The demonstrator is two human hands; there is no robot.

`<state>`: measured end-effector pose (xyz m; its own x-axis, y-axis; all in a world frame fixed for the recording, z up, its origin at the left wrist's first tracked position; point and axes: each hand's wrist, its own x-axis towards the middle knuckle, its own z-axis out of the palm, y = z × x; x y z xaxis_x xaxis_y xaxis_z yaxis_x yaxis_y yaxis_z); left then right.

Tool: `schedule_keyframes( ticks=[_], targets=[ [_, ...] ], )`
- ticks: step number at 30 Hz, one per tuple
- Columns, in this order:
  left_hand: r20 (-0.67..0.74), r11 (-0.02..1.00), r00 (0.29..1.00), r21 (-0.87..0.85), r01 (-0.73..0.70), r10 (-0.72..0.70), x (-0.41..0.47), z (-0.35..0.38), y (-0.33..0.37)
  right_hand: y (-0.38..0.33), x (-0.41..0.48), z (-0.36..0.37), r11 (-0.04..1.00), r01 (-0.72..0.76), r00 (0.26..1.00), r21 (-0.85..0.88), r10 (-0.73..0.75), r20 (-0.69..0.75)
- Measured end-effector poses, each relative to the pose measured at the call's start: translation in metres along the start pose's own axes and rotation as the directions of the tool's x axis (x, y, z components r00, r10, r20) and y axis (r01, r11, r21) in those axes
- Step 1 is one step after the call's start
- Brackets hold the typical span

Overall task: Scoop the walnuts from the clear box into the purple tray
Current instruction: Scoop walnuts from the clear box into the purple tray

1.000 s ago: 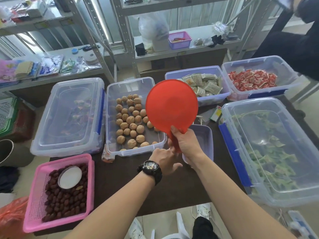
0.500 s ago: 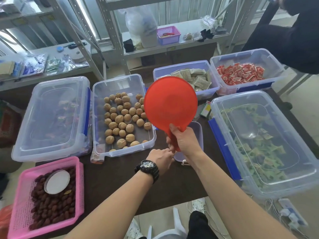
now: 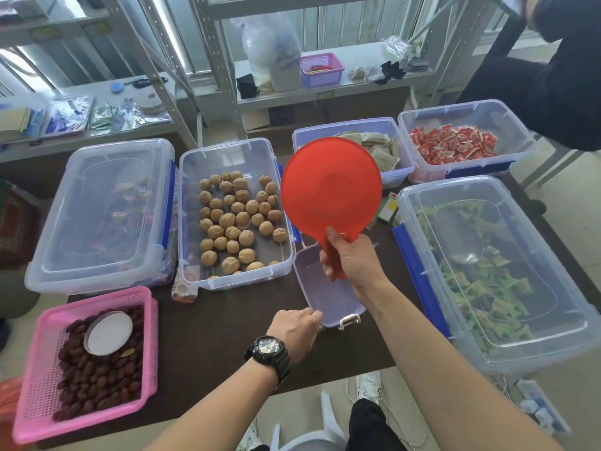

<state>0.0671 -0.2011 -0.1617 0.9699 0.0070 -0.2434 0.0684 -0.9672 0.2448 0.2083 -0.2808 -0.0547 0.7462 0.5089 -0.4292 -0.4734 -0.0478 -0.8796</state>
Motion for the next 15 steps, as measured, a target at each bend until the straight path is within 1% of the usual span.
schedule_keyframes(
  ticks=[6, 15],
  targets=[
    [0.012, 1.000, 1.000, 0.003, 0.022, -0.022, -0.015, -0.003, -0.001, 0.007, -0.001, 0.013, 1.000, -0.020, 1.000, -0.009, 0.020, 0.021],
    [0.019, 0.997, 0.997, -0.022, 0.078, -0.078, -0.021, -0.011, -0.012, 0.015, -0.001, 0.022, 0.999, 0.000, 0.999, -0.034, 0.002, 0.048]
  ],
)
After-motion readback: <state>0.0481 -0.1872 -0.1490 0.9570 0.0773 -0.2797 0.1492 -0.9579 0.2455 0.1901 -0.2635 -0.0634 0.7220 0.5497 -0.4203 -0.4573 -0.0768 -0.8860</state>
